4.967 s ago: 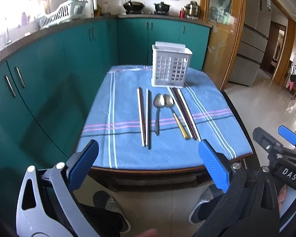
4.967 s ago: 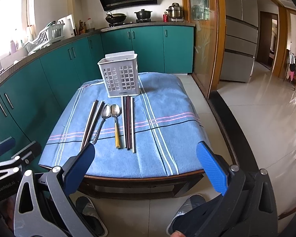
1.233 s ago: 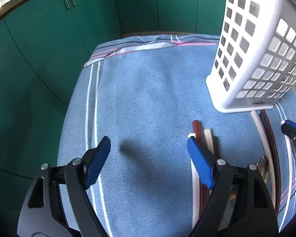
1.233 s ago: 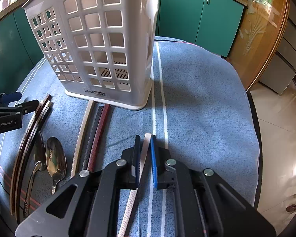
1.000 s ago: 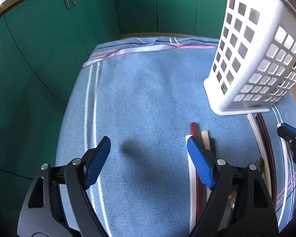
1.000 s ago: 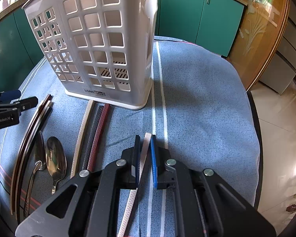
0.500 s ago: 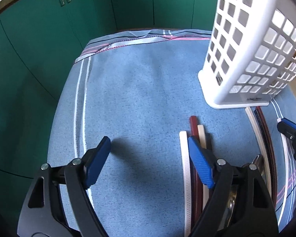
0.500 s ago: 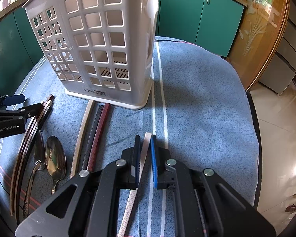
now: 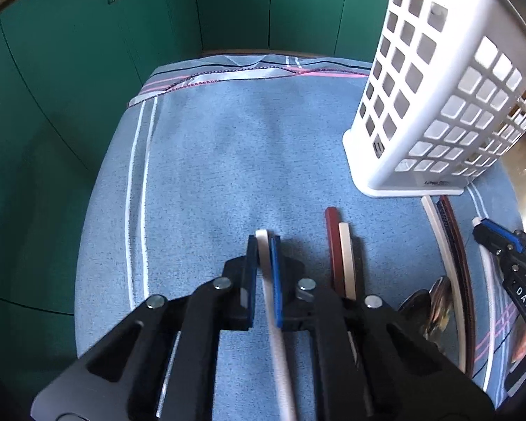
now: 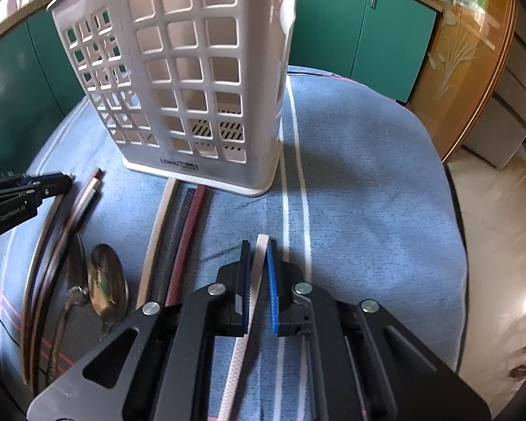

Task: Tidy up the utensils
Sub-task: 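Lift both white chopsticks and carry them above the white holder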

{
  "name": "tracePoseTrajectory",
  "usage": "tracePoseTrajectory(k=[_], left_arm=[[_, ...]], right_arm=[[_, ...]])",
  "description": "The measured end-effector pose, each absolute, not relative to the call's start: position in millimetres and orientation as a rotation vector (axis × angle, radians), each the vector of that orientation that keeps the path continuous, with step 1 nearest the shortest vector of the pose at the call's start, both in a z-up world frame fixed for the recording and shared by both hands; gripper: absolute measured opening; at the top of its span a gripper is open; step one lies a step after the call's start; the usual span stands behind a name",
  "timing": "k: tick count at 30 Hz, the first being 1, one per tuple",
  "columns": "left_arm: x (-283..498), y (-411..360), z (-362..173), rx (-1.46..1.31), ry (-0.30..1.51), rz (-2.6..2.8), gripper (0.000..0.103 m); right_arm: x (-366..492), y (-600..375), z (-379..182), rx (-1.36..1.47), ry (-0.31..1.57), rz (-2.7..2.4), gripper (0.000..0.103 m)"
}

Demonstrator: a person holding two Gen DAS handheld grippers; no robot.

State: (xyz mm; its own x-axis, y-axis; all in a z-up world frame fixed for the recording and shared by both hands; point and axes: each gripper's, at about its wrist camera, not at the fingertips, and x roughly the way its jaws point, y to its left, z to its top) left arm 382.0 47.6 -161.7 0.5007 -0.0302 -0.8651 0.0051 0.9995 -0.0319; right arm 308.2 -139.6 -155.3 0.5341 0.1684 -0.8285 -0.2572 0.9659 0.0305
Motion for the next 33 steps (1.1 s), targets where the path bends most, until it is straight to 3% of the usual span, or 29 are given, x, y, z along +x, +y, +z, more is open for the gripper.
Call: tracePoseTrajectory(k=[7, 25, 33], left_arm=[[367, 57, -125, -0.081, 0.962, -0.062, 0.006], [211, 41, 59, -0.045, 0.524, -0.173, 0.006], [188, 30, 78, -0.040, 0.473, -0.200, 0.006]], right_arm=[[292, -151, -109, 0.003, 0.882, 0.306, 0.006], [165, -168, 61, 0.038, 0.501, 0.344, 0.006], [129, -174, 88, 0.045, 0.424, 0.367, 0.006]])
